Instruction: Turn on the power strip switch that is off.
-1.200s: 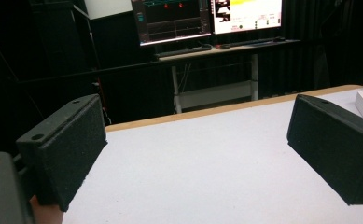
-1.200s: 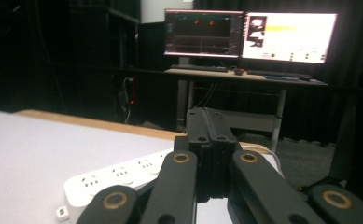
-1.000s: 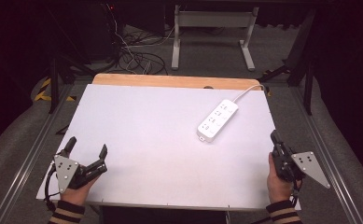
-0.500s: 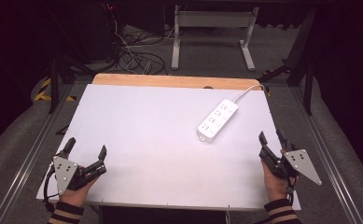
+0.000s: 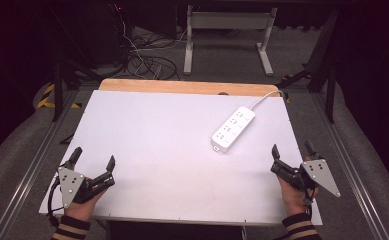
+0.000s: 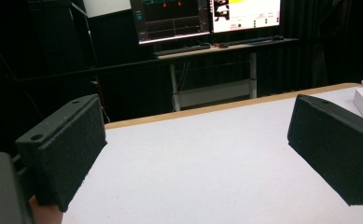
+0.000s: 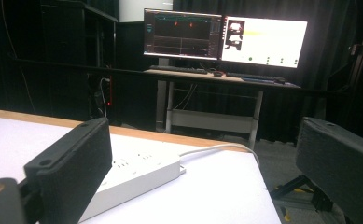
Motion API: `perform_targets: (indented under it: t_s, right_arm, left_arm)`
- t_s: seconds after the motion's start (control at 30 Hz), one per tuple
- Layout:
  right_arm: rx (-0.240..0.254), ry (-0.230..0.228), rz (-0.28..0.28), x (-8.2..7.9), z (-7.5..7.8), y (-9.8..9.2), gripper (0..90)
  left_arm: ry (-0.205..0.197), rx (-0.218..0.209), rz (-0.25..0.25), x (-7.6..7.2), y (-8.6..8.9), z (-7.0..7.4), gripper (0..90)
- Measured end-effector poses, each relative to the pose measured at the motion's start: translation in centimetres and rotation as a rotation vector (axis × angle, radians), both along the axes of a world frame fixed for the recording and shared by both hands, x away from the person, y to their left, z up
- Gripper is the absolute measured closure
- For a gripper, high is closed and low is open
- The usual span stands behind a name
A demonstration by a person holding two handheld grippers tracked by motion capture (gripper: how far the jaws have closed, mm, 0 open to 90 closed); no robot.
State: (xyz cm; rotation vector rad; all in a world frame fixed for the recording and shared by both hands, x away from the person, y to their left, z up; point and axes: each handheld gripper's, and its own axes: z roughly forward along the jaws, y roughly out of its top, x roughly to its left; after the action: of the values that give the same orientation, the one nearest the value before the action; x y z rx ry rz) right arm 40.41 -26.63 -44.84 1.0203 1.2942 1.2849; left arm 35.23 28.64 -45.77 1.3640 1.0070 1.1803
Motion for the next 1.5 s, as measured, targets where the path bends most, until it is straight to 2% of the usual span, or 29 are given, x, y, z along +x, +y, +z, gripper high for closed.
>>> perform_targets:
  t_s: [0.53, 0.87, 1.1, 1.5]
  right_arm:
    - [-0.019, 0.024, 0.013, 0.3, -0.3, 0.3, 4.1]
    - [-0.032, 0.068, 0.018, 0.5, -0.6, 0.3, 5.2]
    - [-0.036, 0.122, 0.024, 1.0, -0.9, 0.4, 5.5]
    - [-0.042, 0.15, 0.038, 1.3, -1.1, 0.7, 5.7]
  left_arm:
    - [0.001, -0.009, 0.003, 0.0, 0.2, 0.0, 4.9]
    - [0.001, -0.007, -0.003, 0.0, 0.1, 0.1, 4.9]
    - [0.003, -0.01, -0.002, -0.1, 0.2, 0.1, 4.9]
    - [0.007, -0.008, -0.004, -0.1, 0.2, 0.0, 4.9]
